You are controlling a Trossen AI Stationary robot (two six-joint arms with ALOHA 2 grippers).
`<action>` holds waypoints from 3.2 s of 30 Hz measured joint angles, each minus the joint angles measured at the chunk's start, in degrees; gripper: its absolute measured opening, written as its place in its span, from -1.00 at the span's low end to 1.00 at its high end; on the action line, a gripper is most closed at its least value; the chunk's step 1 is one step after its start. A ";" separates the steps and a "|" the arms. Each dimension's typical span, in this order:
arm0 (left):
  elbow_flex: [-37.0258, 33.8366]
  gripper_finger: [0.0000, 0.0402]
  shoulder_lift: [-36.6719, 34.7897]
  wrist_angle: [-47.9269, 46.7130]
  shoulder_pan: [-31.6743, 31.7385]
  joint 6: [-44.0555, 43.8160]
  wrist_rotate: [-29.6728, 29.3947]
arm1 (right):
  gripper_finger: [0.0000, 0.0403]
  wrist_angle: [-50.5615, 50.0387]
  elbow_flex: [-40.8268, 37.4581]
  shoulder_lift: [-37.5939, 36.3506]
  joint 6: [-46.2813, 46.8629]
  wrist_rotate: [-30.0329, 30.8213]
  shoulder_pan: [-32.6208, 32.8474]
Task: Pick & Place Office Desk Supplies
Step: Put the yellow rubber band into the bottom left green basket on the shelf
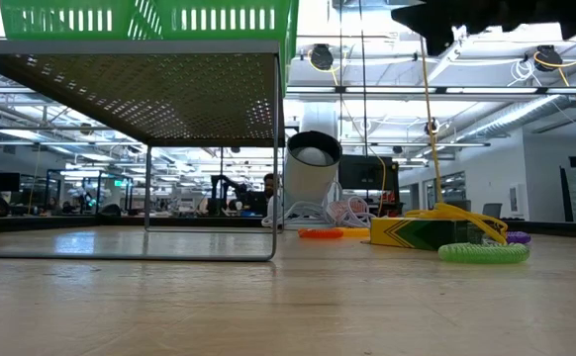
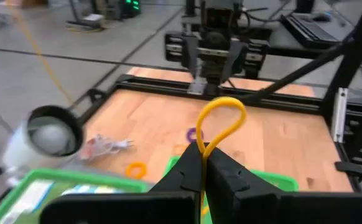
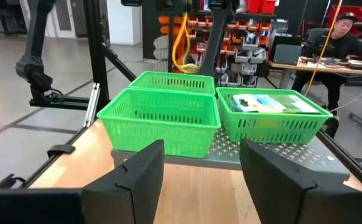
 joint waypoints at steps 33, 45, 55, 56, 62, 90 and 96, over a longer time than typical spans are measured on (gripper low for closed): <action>-9.75 -0.68 -3.19 -15.79 -17.01 -43.03 -17.39 | -0.03 13.90 -12.35 -6.26 1.42 0.26 -0.02; -9.66 0.20 -4.81 -15.22 -16.97 -42.97 -17.26 | -0.03 13.86 -12.35 -6.26 1.44 0.25 -0.02; -9.62 0.39 -13.01 -15.14 -16.90 -38.61 -23.49 | -0.03 13.42 -12.35 -6.26 1.46 0.25 -0.02; -9.62 0.39 -13.58 -15.17 -16.90 -36.65 -25.24 | -0.03 13.42 -12.35 -6.26 1.46 0.24 -0.02; -9.69 0.37 -13.55 -15.37 -16.50 -29.68 -32.54 | -0.03 12.02 -12.35 -6.23 1.47 0.29 -0.03; -22.05 -0.09 -13.69 9.36 2.20 -9.03 -5.57 | -0.04 -11.68 -12.35 14.05 13.10 7.72 3.02; -27.68 -0.13 -20.05 15.93 3.19 -6.51 -3.95 | -0.15 -11.07 -12.35 17.33 14.14 7.55 3.02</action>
